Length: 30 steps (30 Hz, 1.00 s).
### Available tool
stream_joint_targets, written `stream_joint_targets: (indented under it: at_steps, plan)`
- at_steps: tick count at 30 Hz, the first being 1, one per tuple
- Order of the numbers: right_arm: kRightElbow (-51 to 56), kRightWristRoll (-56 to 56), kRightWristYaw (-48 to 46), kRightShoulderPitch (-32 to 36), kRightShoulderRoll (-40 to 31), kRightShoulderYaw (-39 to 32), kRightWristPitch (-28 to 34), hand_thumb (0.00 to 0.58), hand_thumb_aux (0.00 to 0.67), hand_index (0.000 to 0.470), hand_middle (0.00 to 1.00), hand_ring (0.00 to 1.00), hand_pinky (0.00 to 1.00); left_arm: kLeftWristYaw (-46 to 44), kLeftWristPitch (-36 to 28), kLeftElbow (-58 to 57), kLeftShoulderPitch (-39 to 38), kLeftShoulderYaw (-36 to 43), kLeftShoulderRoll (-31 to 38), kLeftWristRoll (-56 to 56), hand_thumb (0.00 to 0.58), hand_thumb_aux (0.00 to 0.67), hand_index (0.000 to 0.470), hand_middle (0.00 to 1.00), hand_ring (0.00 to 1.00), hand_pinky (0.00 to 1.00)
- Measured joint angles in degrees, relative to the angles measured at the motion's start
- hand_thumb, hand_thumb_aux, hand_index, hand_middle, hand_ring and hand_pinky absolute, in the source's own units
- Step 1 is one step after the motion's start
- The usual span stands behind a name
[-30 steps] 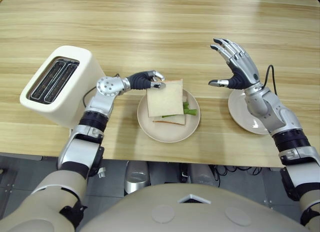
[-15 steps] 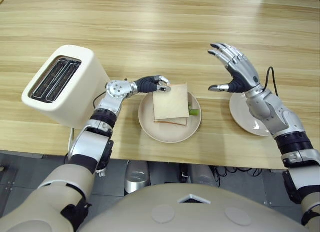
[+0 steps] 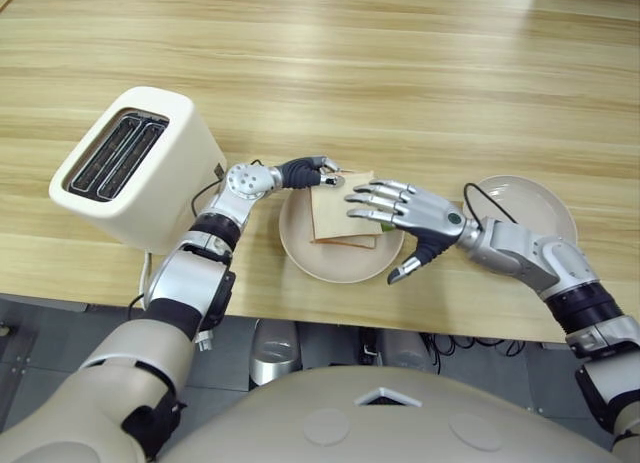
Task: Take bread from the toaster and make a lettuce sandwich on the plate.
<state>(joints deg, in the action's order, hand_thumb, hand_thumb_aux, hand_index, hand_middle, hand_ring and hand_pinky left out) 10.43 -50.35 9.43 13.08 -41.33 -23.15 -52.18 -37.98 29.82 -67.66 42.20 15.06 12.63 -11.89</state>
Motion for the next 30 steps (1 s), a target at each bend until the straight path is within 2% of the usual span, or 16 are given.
stream_joint_targets:
  at_steps: [10, 17, 18, 19, 20, 21, 22, 27, 30]
  plan:
    - [-0.14, -11.28, -2.32, 0.06, -0.34, -3.29, 4.34, 0.0, 0.0, 0.0, 0.0, 0.0, 0.0, 2.42, 0.69, -1.04, 0.84, 0.66, -0.05, -2.75, 0.58, 0.67, 0.46, 1.0, 1.0, 1.0]
    - [0.85, -9.94, -7.37, 1.35, -0.41, -5.31, 5.95, 0.0, 0.0, 0.0, 0.0, 0.0, 0.0, 3.11, 0.74, -1.54, 0.98, 0.7, -0.16, -3.38, 0.58, 0.67, 0.46, 1.0, 1.0, 1.0]
    - [0.83, -9.15, -8.55, 1.37, -0.42, -5.46, 6.01, 0.0, 0.0, 0.0, 0.0, 0.0, 0.0, 3.2, 0.78, -1.59, 0.98, 0.78, -0.16, -3.51, 0.579, 0.641, 0.44, 0.0, 0.0, 0.0]
    - [0.77, -8.66, -9.39, 1.39, -0.42, -5.68, 6.04, 0.0, 0.0, 0.0, 0.0, 0.0, 0.0, 3.29, 0.8, -1.6, 0.98, 0.86, -0.16, -3.72, 0.579, 0.641, 0.44, 0.0, 0.0, 0.0]
    - [0.73, -7.78, -10.58, 1.4, -0.42, -5.97, 6.04, 0.0, 0.0, 0.0, 0.0, 0.0, 0.0, 3.51, 0.93, -1.61, 0.97, 0.94, -0.15, -3.86, 0.466, 0.373, 0.256, 0.0, 0.0, 0.0]
    - [0.67, -6.95, -11.5, 1.39, -0.42, -6.12, 6.07, 0.0, 0.0, 0.0, 0.0, 0.0, 0.0, 3.7, 1.14, -1.61, 0.97, 0.97, -0.09, -4.18, 0.466, 0.373, 0.256, 0.0, 0.0, 0.0]
    - [0.52, -6.33, -12.3, 1.38, -0.42, -6.24, 6.06, 0.0, 0.0, 0.0, 0.0, 0.0, 0.0, 3.99, 1.36, -1.61, 0.96, 0.97, 0.05, -4.45, 0.0, 0.0, 0.0, 0.0, 0.0, 0.0]
    - [0.3, -2.8, -15.95, 1.24, -0.42, -6.55, 6.03, 0.0, 0.0, 0.0, 0.0, 0.0, 0.0, 6.33, 2.77, -1.07, 0.98, 0.19, 1.72, -4.28, 0.0, 0.0, 0.0, 0.0, 0.0, 0.0]
    - [0.5, -1.67, -17.03, 1.36, -0.22, -6.87, 5.96, 0.0, 0.0, 0.0, 0.0, 0.0, 0.0, 12.48, 4.53, 1.27, 1.34, -2.12, 4.7, -4.01, 0.0, 0.0, 0.0, 0.0, 0.0, 0.0]
